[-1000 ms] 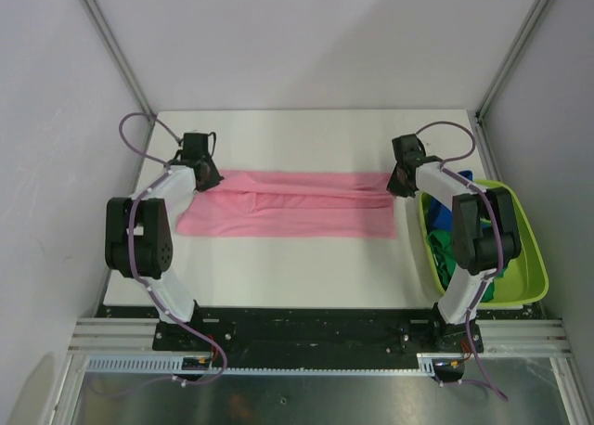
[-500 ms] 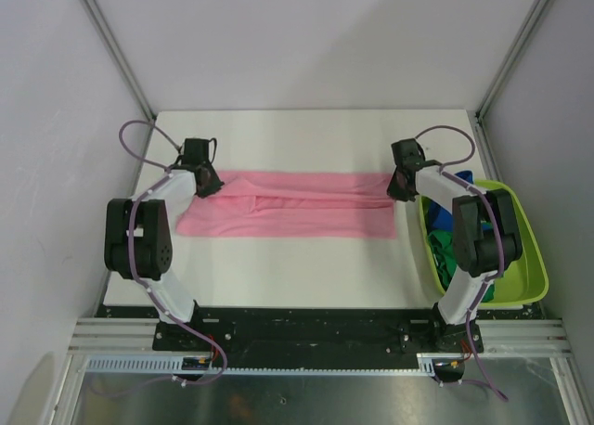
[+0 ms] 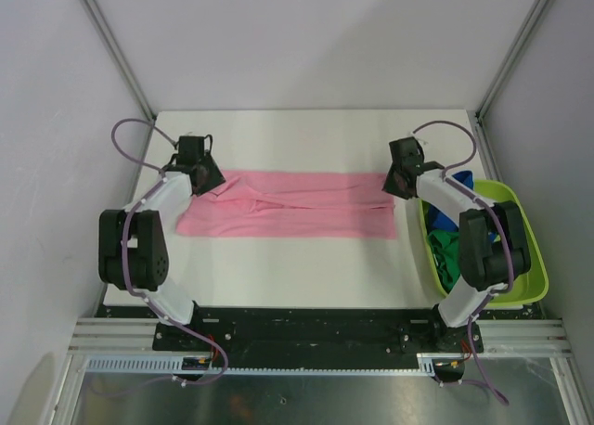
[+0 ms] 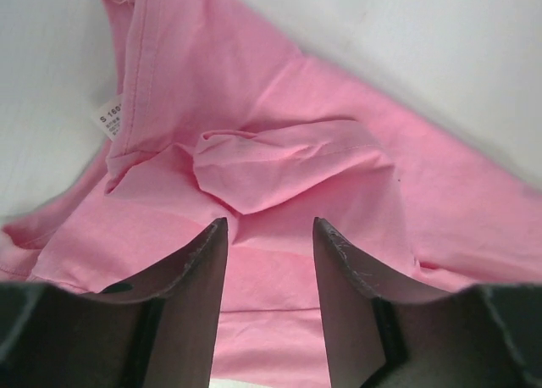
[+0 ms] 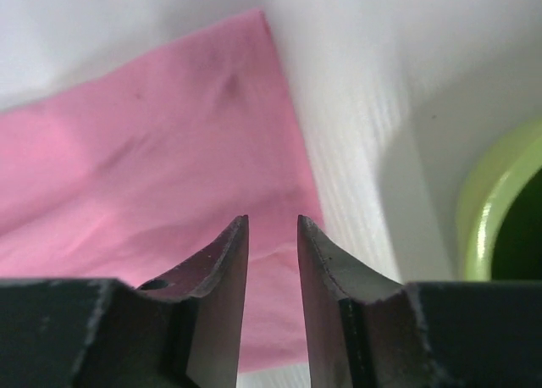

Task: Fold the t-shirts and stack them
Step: Fold the other side of the tshirt into a rectangle

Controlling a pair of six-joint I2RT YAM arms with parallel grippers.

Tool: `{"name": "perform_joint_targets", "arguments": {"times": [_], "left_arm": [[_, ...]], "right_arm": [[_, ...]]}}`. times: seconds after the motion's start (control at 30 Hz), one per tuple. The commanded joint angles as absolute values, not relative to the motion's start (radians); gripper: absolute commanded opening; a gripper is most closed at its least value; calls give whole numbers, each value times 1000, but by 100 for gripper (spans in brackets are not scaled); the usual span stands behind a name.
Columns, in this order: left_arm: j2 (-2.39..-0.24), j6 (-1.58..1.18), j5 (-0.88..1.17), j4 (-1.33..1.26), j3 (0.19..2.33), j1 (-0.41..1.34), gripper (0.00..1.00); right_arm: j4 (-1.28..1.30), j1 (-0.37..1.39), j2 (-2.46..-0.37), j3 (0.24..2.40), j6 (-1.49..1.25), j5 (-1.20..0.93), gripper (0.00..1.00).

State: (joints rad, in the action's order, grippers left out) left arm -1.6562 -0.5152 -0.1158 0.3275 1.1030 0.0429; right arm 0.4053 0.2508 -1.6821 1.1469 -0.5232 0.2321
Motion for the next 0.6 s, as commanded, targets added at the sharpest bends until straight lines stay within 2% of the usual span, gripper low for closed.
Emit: {"name": "perform_joint_targets", "arguments": {"times": [0.0, 0.27, 0.4, 0.57], "left_arm": [[-1622, -467, -72, 312, 1142, 61, 49], [-1695, -447, -48, 306, 1225, 113, 43], [-1743, -446, -51, 307, 1270, 136, 46], [-1808, -452, -64, 312, 1301, 162, 47]], "right_arm": [[371, 295, -1703, 1168, -536, 260, 31], [406, 312, -1779, 1164, -552, 278, 6], [410, 318, -1771, 1149, -545, 269, 1], [421, 326, -1770, 1146, -540, 263, 0]]}}
